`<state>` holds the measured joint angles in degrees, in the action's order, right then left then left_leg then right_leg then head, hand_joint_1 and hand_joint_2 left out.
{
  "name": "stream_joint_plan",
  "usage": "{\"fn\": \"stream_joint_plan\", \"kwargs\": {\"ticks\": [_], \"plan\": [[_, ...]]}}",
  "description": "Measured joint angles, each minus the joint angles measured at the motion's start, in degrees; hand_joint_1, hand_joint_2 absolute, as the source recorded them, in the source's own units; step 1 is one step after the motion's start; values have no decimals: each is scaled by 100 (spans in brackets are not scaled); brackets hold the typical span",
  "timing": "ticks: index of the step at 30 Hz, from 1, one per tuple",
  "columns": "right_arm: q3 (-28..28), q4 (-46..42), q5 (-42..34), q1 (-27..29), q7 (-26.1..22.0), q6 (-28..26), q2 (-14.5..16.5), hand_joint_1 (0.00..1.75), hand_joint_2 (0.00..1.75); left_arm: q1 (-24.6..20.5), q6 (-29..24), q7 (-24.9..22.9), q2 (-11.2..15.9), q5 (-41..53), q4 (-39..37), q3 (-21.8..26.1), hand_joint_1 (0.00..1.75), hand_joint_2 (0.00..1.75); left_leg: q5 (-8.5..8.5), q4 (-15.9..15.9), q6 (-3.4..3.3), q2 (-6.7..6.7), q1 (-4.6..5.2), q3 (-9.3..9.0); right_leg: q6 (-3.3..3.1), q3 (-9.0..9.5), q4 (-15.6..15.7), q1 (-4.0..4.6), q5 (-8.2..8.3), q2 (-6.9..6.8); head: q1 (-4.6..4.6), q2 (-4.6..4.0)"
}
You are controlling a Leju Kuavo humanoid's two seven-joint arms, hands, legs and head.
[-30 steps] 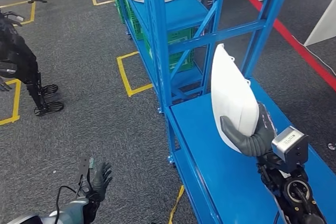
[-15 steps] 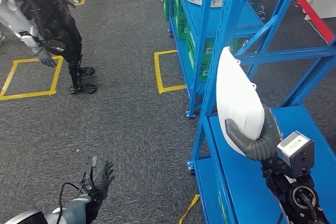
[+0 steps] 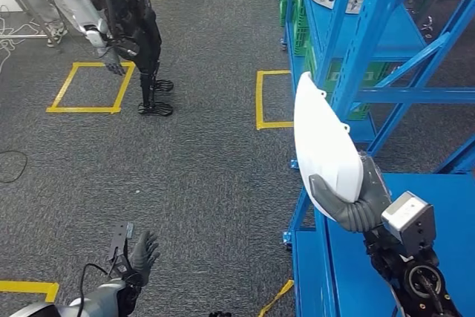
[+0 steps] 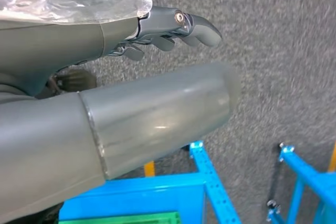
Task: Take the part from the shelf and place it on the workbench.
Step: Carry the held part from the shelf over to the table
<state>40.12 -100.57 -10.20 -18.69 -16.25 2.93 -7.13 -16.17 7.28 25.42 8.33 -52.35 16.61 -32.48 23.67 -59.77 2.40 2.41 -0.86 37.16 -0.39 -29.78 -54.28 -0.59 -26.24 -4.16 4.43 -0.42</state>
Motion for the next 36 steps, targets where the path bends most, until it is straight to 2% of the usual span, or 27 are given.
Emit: {"fn": "stream_joint_plan", "kwargs": {"ticks": [1,2,3,4,5,7,9,10,11,12,13,14,16,17,18,20,21,22,24,26,27,28,29,31,33,35,36], "plan": [[-2,-8,1,-1,-1,1,0,175,175,-13,1,1,1,1,1,0,0,0,-104,325,-34,103,16,-173,31,19,-3,19,-25,-58,9,0],[-2,-15,1,-1,-2,1,0,175,175,-22,1,1,1,1,1,0,0,0,-139,507,-74,166,35,-268,65,40,-5,38,-50,-113,3,0],[-3,-23,2,-2,-3,2,0,175,175,-25,1,0,0,2,1,0,0,0,-128,564,-115,153,56,-292,97,59,-4,54,-72,-171,-9,0],[-2,-28,2,-4,-4,2,0,175,175,-20,2,-1,0,2,1,0,0,0,-126,561,-160,71,56,-288,125,87,5,53,-90,-230,-32,0],[-2,-34,2,-4,-5,2,-2,175,175,-11,2,-1,2,2,1,0,0,0,-124,570,-193,7,47,-298,161,98,-11,40,-124,-225,-48,0],[-7,-53,2,-4,-8,2,-5,175,175,-13,2,-2,3,2,1,0,0,0,-130,590,-261,-120,16,-326,219,-14,-303,12,-327,6,-80,0],[-9,-69,2,4,-9,2,-13,175,175,-27,2,-2,-2,3,1,0,0,0,-128,592,-308,-248,8,-337,247,-381,-1071,-1,-693,302,-123,0],[-9,-74,2,15,-8,2,-18,175,175,-30,2,-2,-4,5,1,0,0,0,-125,591,-320,-323,14,-339,253,-595,-1486,0,-837,357,-133,0],[-8,-74,2,25,-6,2,-21,175,175,-27,2,-2,-7,8,1,0,0,0,-122,589,-326,-407,20,-344,253,-753,-1760,1,-885,383,-135,0],[-8,-74,2,34,-5,2,-25,175,175,-23,2,-2,-10,12,0,0,0,0,-119,587,-328,-496,24,-353,245,-817,-1818,1,-817,395,-136,0],[-9,-74,2,39,-5,2,-27,175,175,-19,2,-2,-13,15,0,0,0,0,-115,586,-326,-589,26,-368,226,-764,-1627,1,-633,412,-141,0],[-10,-74,2,38,-5,2,-30,175,175,-18,2,-2,-17,17,0,0,0,0,-109,586,-320,-680,26,-386,197,-620,-1242,2,-376,471,-148,0],[-12,-75,2,35,-5,4,-34,175,175,-22,2,-2,-34,17,0,0,0,0,-96,574,-290,-839,31,-400,133,-296,-434,-11,-3,736,-159,0],[-11,-76,2,34,-5,7,-34,175,175,-25,2,-2,-39,17,0,0,0,0,-96,568,-268,-901,28,-386,116,-189,-197,-14,65,841,-161,0],[-10,-78,3,32,-5,9,-35,175,175,-23,2,-2,-38,17,0,0,0,0,-104,568,-238,-964,18,-361,104,-137,-100,-13,58,889,-160,0],[-9,-81,7,26,-4,13,-35,175,175,-1,1,-4,-21,20,0,-1,0,0,-126,577,-170,-1058,1,-320,75,-79,-44,-23,65,771,-161,0],[-10,-83,10,23,-3,17,-35,175,175,11,1,-5,-12,24,0,-1,0,0,-101,536,-136,-982,10,-295,49,-53,-8,-36,82,700,-154,0],[-9,-87,13,17,-2,26,-35,175,175,9,0,-8,-8,28,0,-2,0,0,-16,392,-106,-828,21,-221,18,-30,27,-51,99,625,-129,0],[-8,-95,18,11,9,55,-36,175,175,-15,-5,-16,-3,34,0,-2,0,0,306,-268,-51,-444,26,119,-20,-7,61,-47,108,470,-76,0],[-2,-98,19,19,25,85,-37,175,175,-24,-12,-24,-8,37,0,-2,0,0,565,-1011,-8,-305,0,527,-32,-10,60,-37,94,309,-46,0],[2,-98,19,24,32,98,-37,175,175,-18,-18,-25,-11,40,0,-2,0,0,554,-1137,5,-284,-11,609,-28,-8,59,-38,83,231,-37,0],[5,-98,18,26,34,108,-36,175,175,-13,-29,-26,-10,45,0,-2,0,0,432,-1011,13,-262,-19,557,-18,0,57,-42,70,155,-25,0],[6,-98,17,26,35,119,-36,175,175,-12,-42,-26,-4,49,0,-2,0,0,239,-673,16,-218,-23,386,1,14,55,-46,53,83,-14,0],[5,-98,15,21,36,139,-36,175,175,-21,-61,-26,7,52,0,-2,0,0,-100,179,-9,-2,-6,-61,62,51,42,-30,3,-51,16,0],[5,-98,14,5,35,149,-36,175,175,-32,-62,-24,6,54,0,-2,0,0,-180,558,-87,95,30,-254,126,81,33,4,-46,-156,7,0],[5,-99,13,-9,35,150,-35,175,175,-28,-56,-22,4,59,0,-2,0,0,-159,557,-179,-35,47,-249,184,120,39,10,-85,-258,-35,0],[4,-101,13,-12,35,149,-35,175,175,-21,-53,-21,3,64,0,-2,0,0,-153,561,-215,-96,39,-260,216,129,17,-5,-127,-246,-46,0]]}}
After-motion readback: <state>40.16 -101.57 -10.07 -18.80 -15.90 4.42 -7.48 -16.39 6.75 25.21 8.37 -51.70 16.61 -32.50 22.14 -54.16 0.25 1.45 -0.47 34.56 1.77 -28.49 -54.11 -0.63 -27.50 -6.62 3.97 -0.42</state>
